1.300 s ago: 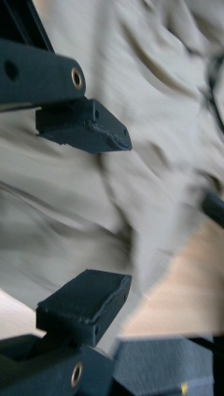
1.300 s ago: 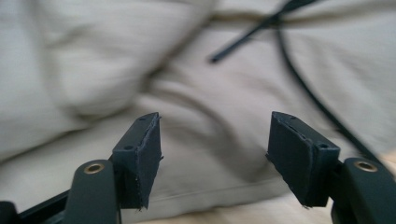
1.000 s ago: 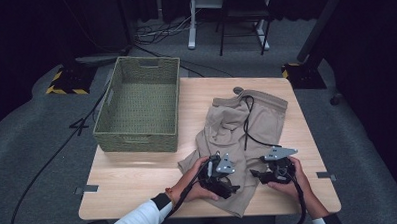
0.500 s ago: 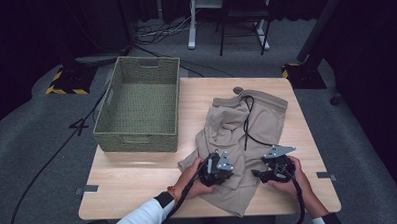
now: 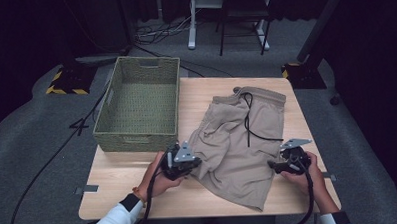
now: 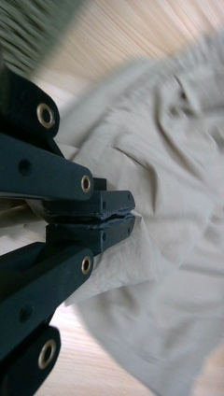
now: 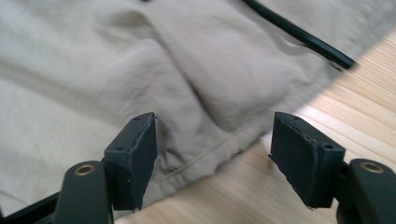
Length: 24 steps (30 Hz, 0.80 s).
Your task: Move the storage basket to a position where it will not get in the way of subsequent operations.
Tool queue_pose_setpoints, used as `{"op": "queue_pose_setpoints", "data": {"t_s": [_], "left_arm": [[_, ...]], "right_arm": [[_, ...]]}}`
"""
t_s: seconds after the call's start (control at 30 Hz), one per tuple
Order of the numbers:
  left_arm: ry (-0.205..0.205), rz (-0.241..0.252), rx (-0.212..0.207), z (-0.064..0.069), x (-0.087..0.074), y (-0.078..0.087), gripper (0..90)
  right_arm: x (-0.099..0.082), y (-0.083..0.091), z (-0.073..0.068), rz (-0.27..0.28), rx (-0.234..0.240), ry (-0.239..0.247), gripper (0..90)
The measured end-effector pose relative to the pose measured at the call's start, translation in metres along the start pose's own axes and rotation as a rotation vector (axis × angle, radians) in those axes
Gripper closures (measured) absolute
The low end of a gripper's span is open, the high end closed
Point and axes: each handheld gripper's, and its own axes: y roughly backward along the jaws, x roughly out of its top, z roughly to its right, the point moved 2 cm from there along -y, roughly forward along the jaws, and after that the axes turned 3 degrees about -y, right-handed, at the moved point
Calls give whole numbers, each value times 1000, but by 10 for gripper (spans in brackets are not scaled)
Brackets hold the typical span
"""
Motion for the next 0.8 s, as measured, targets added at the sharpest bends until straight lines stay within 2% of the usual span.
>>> {"op": "queue_pose_setpoints", "data": {"t_s": [0.13,0.2,0.27,0.37,0.43,0.47,0.5,0.6,0.63,0.67,0.7,0.73,0.77,0.8], "left_arm": [[40,-24,33,-9,-22,16,866],[62,-32,43,-14,-32,22,865],[79,-43,49,-16,-42,27,863],[92,-51,36,-15,-54,30,862],[97,-37,0,-11,-58,31,857],[95,-23,-34,-7,-59,30,848],[89,-23,-56,-2,-59,29,839],[25,-51,-124,20,-55,19,815],[12,-60,-132,25,-53,16,807],[-5,-69,-145,31,-52,13,794],[-18,-71,-150,36,-49,11,771],[-23,-70,-147,39,-47,9,729],[-22,-73,-132,39,-44,8,645],[-5,-67,-116,39,-41,8,550]], "right_arm": [[-4,5,20,-20,-53,1,315],[-7,9,29,-27,-118,9,325],[-12,13,40,-33,-153,-26,332],[-16,17,47,-39,-208,-48,339],[-16,19,44,-29,-225,-44,359],[-13,22,38,-5,-211,-29,365],[-10,24,30,25,-174,-11,370],[2,26,-4,96,-40,67,363],[6,25,-19,116,8,99,363],[8,24,-27,128,36,119,363],[10,21,-38,132,84,133,361],[12,17,-47,121,104,157,358],[13,13,-55,107,102,189,358],[14,9,-60,100,113,205,361]]}}
